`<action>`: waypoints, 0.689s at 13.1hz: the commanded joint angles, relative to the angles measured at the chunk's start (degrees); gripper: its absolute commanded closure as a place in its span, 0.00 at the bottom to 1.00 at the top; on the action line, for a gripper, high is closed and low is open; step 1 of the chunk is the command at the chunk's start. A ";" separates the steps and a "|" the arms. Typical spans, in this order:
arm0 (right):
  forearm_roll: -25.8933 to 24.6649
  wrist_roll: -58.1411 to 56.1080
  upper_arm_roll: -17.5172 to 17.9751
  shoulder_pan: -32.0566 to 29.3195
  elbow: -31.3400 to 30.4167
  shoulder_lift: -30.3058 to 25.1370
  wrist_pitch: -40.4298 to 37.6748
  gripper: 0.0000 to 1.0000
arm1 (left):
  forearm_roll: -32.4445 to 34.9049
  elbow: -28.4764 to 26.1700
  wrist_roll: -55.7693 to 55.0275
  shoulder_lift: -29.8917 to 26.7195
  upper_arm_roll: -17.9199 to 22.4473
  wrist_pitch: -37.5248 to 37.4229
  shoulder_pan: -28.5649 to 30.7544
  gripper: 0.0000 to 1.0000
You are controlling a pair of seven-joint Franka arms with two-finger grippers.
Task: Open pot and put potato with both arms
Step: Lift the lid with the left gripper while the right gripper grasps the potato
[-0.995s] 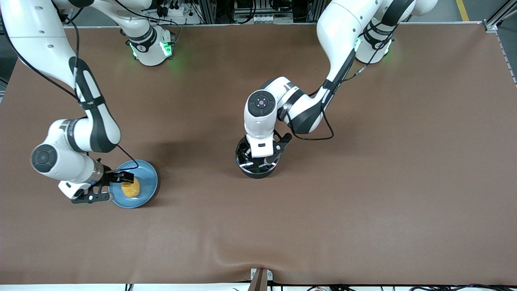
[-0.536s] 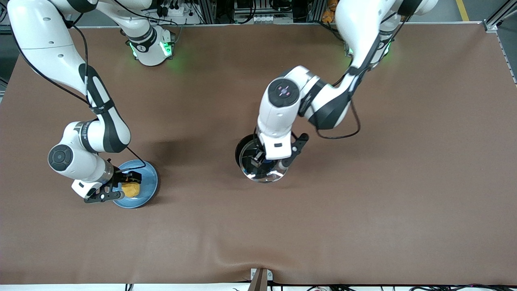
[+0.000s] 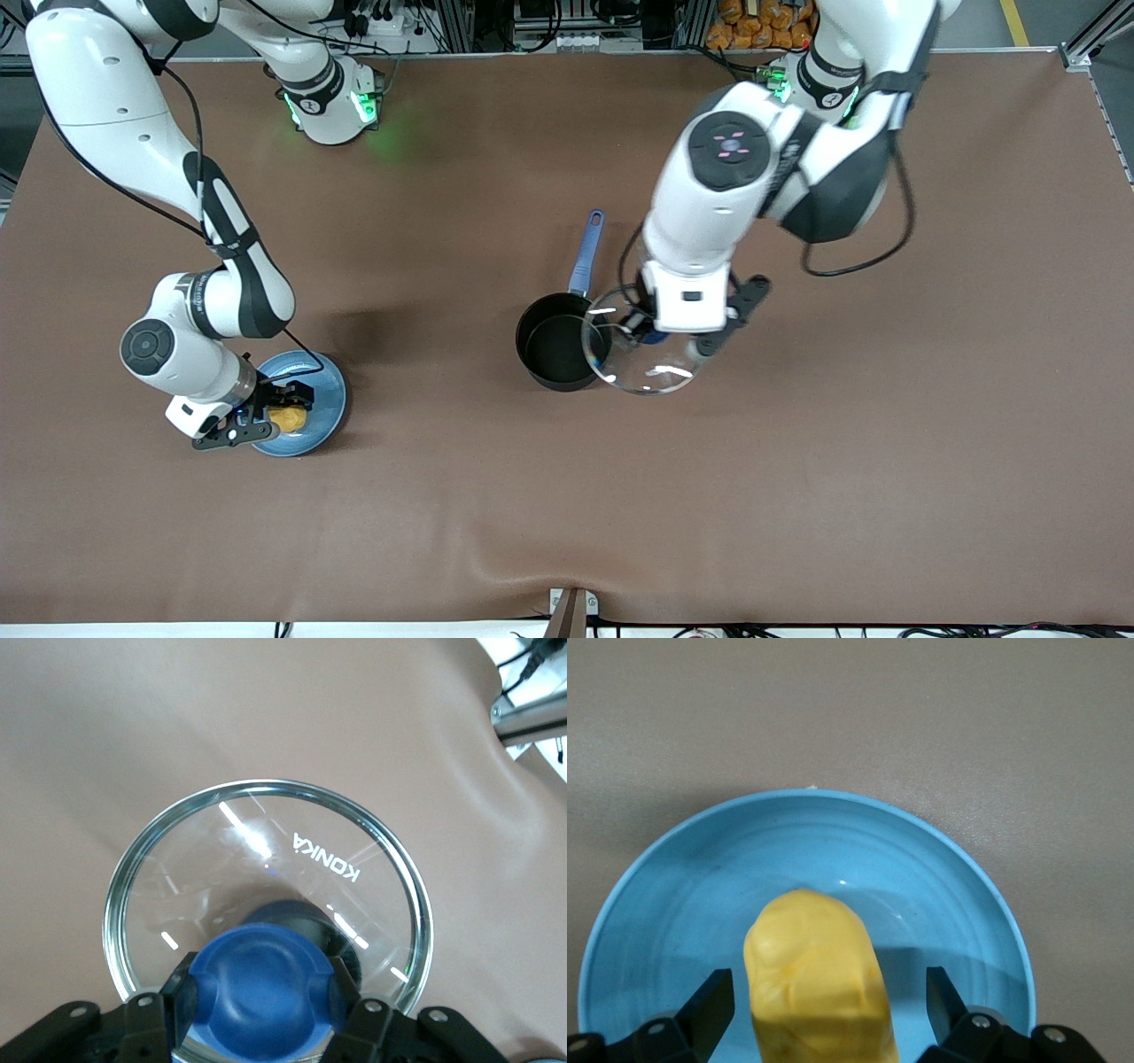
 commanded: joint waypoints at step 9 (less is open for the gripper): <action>1.23 1.56 -0.70 4.14 10.42 -9.25 -24.59 1.00 | -4.16 -13.75 24.59 -16.99 -0.41 -9.11 14.48 1.00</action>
